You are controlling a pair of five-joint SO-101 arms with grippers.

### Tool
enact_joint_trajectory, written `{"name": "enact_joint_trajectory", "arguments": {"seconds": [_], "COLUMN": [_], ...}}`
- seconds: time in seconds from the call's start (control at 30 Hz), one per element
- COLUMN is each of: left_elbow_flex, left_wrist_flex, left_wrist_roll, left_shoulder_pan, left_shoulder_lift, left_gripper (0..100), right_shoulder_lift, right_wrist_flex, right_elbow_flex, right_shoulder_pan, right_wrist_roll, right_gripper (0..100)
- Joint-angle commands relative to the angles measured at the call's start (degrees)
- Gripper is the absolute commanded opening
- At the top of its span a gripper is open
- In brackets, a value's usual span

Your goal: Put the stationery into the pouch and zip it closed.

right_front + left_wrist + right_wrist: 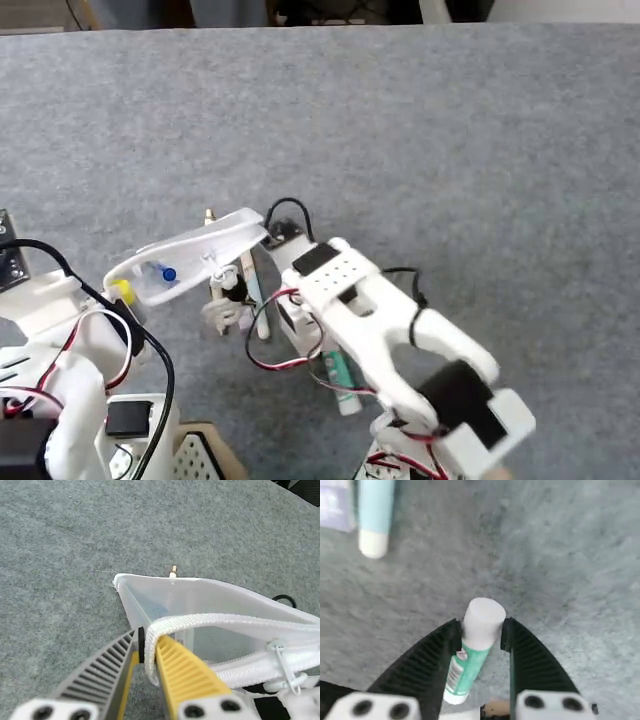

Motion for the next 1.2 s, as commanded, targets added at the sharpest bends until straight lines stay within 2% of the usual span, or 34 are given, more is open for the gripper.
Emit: {"name": "enact_joint_trajectory", "arguments": {"seconds": [0.0, 0.4, 0.57, 0.83, 0.97, 1.17], "left_elbow_flex": [-0.57, -0.66, -0.66, -0.66, -0.66, -0.57], "left_wrist_flex": [0.0, 0.0, 0.0, 0.0, 0.0, 0.0], "left_wrist_roll": [-0.44, -0.53, -0.53, -0.53, -0.53, -0.53], "left_shoulder_pan": [0.13, 0.13, 0.13, 0.13, 0.13, 0.13], "left_shoulder_lift": [0.09, 0.09, 0.09, 0.09, 0.09, 0.09], "left_gripper": [3, 3, 3, 3, 3, 3], "right_shoulder_lift": [2.86, 4.0, 4.0, 2.95, -3.03, -19.74], "right_wrist_flex": [-0.26, -1.49, -1.23, 0.88, 4.31, 5.8], "right_elbow_flex": [-2.07, -2.07, -3.56, -8.66, -12.97, -20.35], "right_shoulder_pan": [-0.62, 6.15, 6.77, 10.46, 14.24, 19.25], "right_wrist_roll": [-0.44, 0.09, 0.09, 0.09, 0.18, 0.18], "right_gripper": [14.2, 13.4, 0.9, 1.2, 1.2, 1.2]}}
